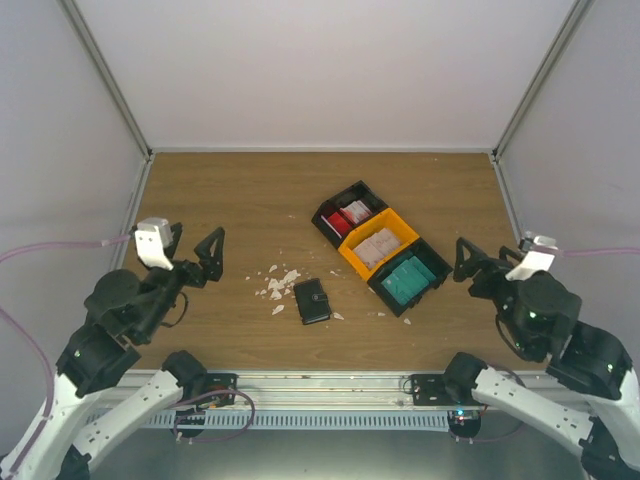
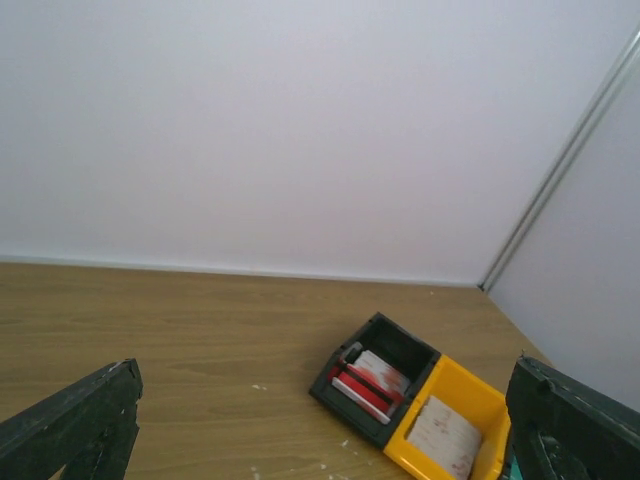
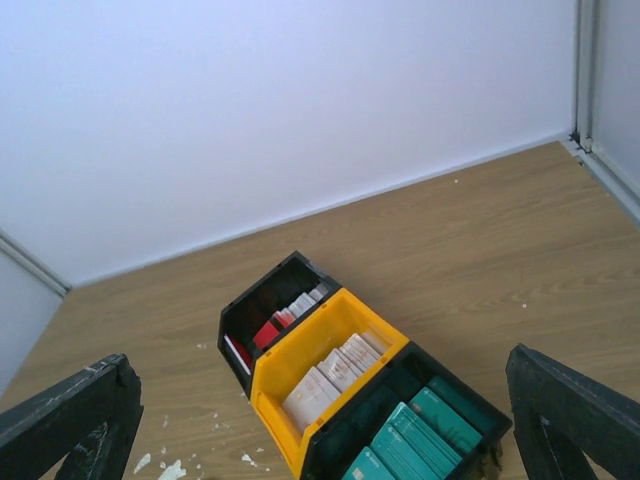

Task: Put the credit cards into the card holder
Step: Reset both arms

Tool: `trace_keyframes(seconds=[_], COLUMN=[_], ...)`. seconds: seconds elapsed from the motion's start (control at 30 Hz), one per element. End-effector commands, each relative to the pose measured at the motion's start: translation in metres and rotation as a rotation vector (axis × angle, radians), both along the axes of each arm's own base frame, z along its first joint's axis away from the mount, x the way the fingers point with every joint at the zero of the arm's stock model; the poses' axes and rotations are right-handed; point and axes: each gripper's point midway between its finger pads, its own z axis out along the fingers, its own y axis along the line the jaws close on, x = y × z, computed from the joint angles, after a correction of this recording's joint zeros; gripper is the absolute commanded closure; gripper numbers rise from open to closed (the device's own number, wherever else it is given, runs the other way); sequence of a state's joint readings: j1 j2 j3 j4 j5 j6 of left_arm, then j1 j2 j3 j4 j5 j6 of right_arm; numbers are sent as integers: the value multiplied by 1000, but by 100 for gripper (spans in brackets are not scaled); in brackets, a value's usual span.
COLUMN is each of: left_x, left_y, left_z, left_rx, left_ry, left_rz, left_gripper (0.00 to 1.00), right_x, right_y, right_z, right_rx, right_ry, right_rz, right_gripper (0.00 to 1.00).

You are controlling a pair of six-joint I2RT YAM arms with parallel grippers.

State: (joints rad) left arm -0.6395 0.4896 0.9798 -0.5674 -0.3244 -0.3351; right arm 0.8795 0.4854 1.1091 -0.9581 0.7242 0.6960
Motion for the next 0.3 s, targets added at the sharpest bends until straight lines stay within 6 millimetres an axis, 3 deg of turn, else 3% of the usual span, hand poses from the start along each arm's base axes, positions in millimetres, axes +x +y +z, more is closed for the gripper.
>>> trace_keyframes(seconds=[0.0,0.27], left_x=[-4,-7], left_y=[17,21], left_z=[-10,-4], left_rx=[46,25], left_ry=[1,-30], left_rz=[67,74], left_gripper=[1,1], right_x=[-10,-15], right_y=[-26,-36], right_z=[3,8], right_rx=[59,76], right_ry=[-31,-59], right_rz=[-77,-94], right_gripper=[0,0])
